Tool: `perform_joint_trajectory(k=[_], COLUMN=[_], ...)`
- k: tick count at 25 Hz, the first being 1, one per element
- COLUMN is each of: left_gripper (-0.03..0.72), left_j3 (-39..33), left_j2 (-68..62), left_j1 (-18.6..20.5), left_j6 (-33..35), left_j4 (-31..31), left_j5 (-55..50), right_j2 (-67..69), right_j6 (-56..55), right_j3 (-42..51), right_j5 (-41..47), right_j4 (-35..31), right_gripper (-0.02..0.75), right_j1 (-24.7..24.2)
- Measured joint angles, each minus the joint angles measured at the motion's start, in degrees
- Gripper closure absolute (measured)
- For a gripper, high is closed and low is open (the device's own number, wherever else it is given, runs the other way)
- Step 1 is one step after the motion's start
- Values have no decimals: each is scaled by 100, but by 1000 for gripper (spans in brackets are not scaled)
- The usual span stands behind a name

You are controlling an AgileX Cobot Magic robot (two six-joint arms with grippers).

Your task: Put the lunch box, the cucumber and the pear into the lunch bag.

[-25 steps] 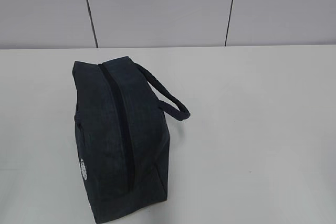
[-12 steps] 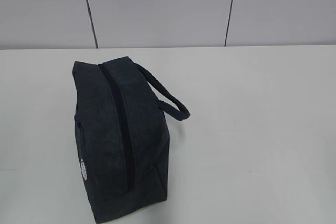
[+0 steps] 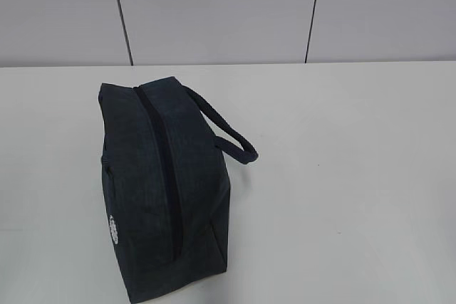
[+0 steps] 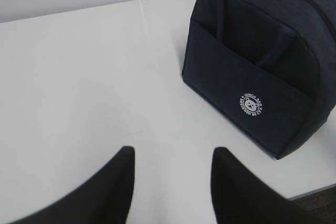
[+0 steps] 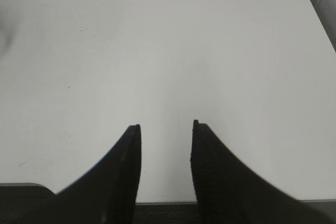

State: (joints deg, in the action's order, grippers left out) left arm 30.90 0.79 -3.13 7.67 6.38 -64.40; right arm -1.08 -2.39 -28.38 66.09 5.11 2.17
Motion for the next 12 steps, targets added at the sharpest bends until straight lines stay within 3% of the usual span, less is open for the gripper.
perform_joint_trajectory(k=[12], left_gripper=[400], left_j3=[0], left_j2=[0], left_j1=[150], left_j6=[0], left_j4=[6], left_j5=[0], right_j2=[0], right_j6=[0], right_j3=[0], right_j5=[0], right_j4=[0], right_gripper=[473], right_j1=[-3])
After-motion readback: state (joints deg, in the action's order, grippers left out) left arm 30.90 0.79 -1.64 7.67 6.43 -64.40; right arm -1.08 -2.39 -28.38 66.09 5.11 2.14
